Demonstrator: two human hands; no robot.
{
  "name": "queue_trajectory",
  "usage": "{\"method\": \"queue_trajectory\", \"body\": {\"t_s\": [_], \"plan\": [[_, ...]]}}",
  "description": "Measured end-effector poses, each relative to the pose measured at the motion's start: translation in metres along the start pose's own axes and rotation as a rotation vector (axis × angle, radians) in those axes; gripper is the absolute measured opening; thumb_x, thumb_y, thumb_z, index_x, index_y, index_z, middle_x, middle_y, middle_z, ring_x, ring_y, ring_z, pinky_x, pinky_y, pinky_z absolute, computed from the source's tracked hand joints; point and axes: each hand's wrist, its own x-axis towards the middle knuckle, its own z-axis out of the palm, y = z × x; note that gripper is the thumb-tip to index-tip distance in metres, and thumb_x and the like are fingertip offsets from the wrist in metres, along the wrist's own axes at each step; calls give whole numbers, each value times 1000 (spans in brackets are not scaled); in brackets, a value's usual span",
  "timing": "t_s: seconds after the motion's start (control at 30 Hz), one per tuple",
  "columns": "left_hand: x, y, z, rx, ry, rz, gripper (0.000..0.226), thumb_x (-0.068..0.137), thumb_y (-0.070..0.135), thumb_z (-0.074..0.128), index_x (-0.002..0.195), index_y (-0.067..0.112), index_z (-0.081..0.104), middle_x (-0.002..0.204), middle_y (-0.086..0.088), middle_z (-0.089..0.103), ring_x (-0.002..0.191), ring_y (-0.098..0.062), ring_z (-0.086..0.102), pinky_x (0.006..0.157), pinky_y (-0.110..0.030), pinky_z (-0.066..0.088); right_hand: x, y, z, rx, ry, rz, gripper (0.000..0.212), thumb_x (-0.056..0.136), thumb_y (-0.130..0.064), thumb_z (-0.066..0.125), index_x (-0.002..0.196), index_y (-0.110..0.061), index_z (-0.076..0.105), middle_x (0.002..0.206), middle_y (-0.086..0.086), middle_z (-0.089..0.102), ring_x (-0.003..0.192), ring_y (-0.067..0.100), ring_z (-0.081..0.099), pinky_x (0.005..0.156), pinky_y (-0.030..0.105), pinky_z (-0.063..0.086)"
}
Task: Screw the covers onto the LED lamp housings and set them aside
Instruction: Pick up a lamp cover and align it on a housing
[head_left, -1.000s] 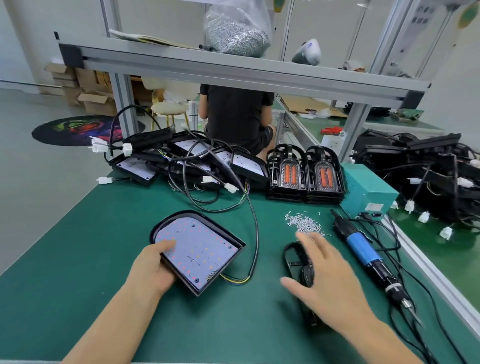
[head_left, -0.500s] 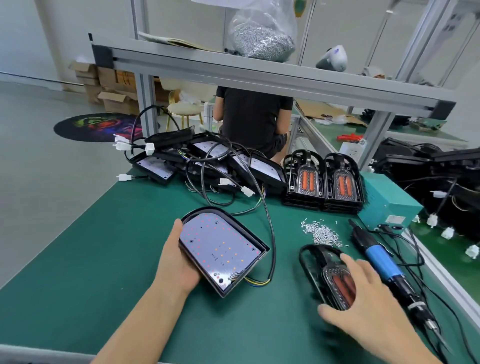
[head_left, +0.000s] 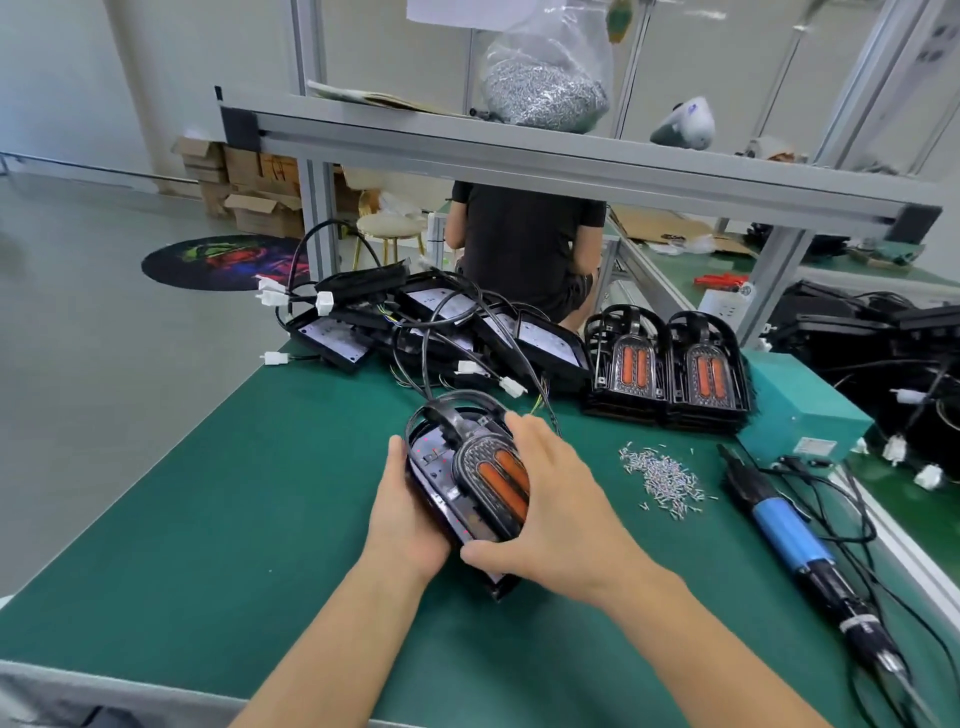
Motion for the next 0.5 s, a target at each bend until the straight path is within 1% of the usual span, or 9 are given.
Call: {"method": "queue_trajectory", "body": {"t_s": [0.1, 0.17, 0.23, 0.3, 0.37, 0.5], "plan": [[-1, 0, 2, 17, -2, -19, 74, 92, 65, 27, 121, 6, 60, 122, -21, 63, 106, -35, 64, 87, -48, 46, -2, 7, 12, -25, -26, 14, 126, 60, -60, 77, 155, -28, 2, 162, -7, -1, 147, 10, 0, 117, 23, 3], [-2, 0, 1, 21, -14, -24, 75, 92, 65, 27, 118, 3, 62, 121, -23, 63, 105, -36, 65, 85, -48, 46, -4, 11, 16, -74, -22, 19, 124, 60, -65, 75, 155, -26, 5, 161, -6, -1, 146, 11, 0, 118, 27, -1], [-2, -1, 0, 40, -16, -20, 76, 91, 65, 30, 120, 2, 61, 122, -23, 62, 108, -36, 63, 88, -48, 45, -5, 15, 18, -145, -12, 21, 123, 59, -72, 71, 155, -25, 9, 160, -7, 3, 144, 9, 0, 118, 32, -4], [-2, -2, 0, 59, -15, -13, 75, 89, 65, 36, 121, 2, 61, 122, -22, 62, 111, -35, 62, 90, -48, 46, -5, 19, 19, -169, -28, 26, 120, 60, -75, 68, 154, -24, 13, 160, -9, 5, 143, 7, 1, 116, 33, -4], [-2, -3, 1, 61, 9, -13, 69, 89, 61, 41, 117, 2, 63, 120, -22, 64, 107, -35, 64, 84, -46, 50, -5, 22, 20, -163, -49, 34, 117, 61, -77, 66, 154, -25, 16, 160, -11, 2, 144, 7, 1, 116, 33, -3], [-2, -8, 1, 28, 93, -34, 59, 94, 52, 41, 110, 1, 64, 109, -22, 68, 92, -34, 70, 69, -42, 57, -8, 27, 24, -140, -100, 60, 119, 62, -82, 60, 155, -29, 9, 160, -18, -9, 148, 13, -3, 120, 44, -2]]}}
